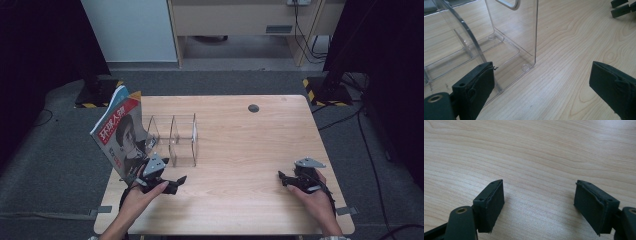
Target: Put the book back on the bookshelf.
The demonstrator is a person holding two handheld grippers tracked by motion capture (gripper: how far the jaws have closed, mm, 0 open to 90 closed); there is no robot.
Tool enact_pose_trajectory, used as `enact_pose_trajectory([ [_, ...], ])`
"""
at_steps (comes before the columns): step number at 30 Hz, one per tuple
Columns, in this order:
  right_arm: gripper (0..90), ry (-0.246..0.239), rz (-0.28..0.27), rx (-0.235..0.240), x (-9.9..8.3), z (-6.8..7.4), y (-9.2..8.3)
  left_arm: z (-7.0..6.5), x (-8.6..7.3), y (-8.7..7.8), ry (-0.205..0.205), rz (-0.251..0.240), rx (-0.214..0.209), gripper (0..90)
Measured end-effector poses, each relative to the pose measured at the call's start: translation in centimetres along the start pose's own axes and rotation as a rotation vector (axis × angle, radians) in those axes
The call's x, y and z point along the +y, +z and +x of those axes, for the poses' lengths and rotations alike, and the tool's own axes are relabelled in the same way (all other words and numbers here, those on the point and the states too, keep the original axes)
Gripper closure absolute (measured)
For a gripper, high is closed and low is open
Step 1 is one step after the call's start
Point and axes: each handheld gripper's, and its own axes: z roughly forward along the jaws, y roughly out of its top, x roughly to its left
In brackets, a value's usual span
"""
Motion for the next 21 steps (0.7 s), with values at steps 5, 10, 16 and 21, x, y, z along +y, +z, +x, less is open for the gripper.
enact_pose_trajectory([
  [5,24.3,0.000,0.000,0.000,0.0,0.0,0.0,-0.5,0.4,1.0,-0.008,0.008,-0.022,5.7],
  [10,24.3,0.000,0.000,0.000,0.0,0.0,0.0,-1.6,0.7,1.7,0.030,0.022,-0.057,5.7],
  [16,24.3,-0.001,-0.001,-0.001,0.0,0.0,0.0,-2.5,1.1,2.5,0.063,0.039,-0.091,5.7],
  [21,24.3,0.000,-0.001,-0.003,0.0,0.0,0.0,-3.4,1.5,3.3,0.080,0.050,-0.122,5.7],
])
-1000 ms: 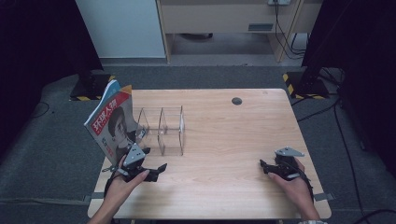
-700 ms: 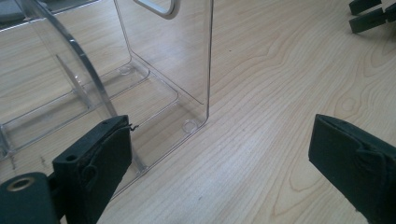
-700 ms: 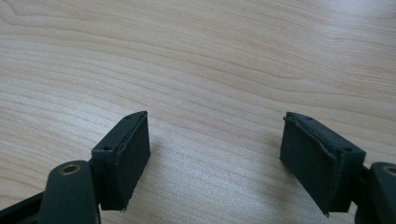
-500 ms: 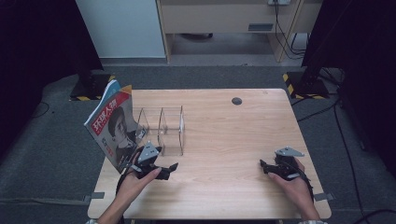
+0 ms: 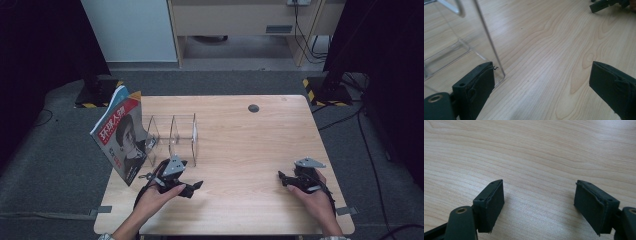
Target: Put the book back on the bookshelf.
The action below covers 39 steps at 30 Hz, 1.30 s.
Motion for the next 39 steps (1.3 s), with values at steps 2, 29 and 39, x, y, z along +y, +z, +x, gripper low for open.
enact_pose_trajectory([
  [2,24.3,0.000,0.001,0.000,0.0,0.0,0.0,-0.3,0.2,0.3,0.002,-0.001,-0.009,5.8],
  [29,12.2,0.032,0.025,-0.033,0.1,-0.1,0.2,-4.0,2.9,6.7,0.025,0.059,-0.080,4.4],
  [39,11.7,0.032,0.024,-0.033,0.1,-0.1,0.2,-5.4,3.2,9.9,0.049,0.140,-0.089,5.0],
])
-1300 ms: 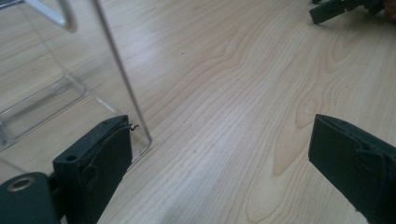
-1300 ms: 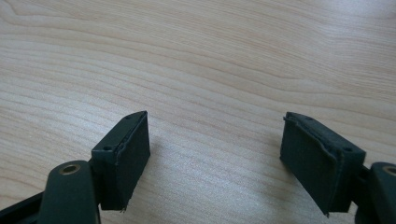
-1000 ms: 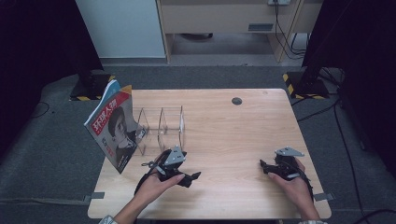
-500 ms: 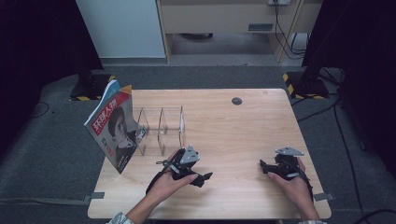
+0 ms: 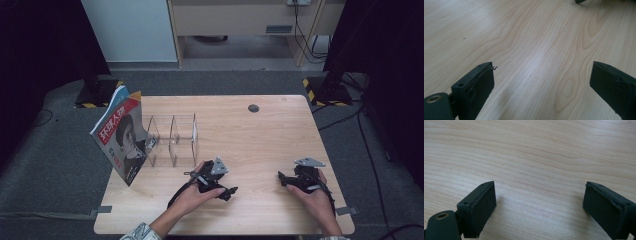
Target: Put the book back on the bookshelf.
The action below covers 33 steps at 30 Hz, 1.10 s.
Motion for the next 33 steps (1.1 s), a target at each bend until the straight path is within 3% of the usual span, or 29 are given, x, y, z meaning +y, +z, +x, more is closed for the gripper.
enact_pose_trajectory([
  [8,11.6,-0.001,0.000,0.001,0.0,0.0,0.0,-0.3,0.7,2.0,0.013,0.026,0.001,4.6],
  [15,11.4,-0.004,0.002,0.005,0.0,0.0,0.0,1.1,1.2,2.6,-0.004,0.032,0.059,4.6],
  [17,11.4,-0.004,0.002,0.005,0.0,0.0,0.0,1.4,1.2,2.9,-0.024,0.029,0.054,4.5],
  [25,11.2,-0.005,0.002,0.005,0.0,0.0,0.0,1.3,0.8,4.0,-0.018,0.072,0.059,4.3],
  [27,11.2,-0.006,0.002,0.006,0.0,0.0,0.0,1.2,0.6,4.2,-0.017,0.049,0.056,1.8],
  [33,11.1,-0.008,0.000,0.006,0.0,0.0,0.0,1.2,0.6,4.3,-0.016,0.043,0.055,1.0],
])
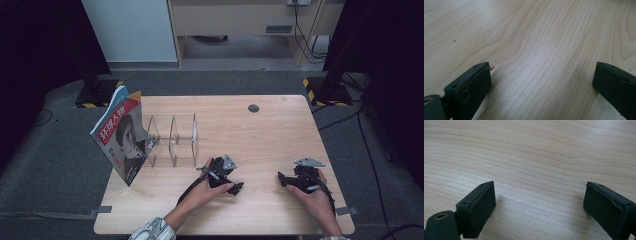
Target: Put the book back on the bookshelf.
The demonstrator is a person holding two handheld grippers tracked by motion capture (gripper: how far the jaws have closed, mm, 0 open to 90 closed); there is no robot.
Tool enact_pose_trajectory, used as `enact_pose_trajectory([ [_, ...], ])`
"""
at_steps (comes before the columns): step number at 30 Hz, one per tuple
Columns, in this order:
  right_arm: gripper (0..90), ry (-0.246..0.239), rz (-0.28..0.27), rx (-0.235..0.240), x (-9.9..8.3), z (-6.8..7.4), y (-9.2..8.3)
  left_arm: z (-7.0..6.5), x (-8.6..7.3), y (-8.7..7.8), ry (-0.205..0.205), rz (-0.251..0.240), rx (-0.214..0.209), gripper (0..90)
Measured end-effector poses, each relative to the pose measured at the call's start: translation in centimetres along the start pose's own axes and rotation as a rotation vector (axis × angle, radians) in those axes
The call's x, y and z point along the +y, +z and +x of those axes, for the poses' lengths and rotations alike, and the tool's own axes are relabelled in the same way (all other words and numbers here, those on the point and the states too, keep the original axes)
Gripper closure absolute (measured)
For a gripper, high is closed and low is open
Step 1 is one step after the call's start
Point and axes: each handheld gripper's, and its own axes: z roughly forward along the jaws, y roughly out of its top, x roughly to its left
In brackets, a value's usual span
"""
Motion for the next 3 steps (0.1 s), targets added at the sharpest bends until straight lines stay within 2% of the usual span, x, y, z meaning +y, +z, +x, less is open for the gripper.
enact_pose_trajectory([
  [3,10.9,0.003,0.002,0.001,0.01,0.01,0.00,0.01,0.00,0.00,-0.001,0.001,0.001,0.6],
])
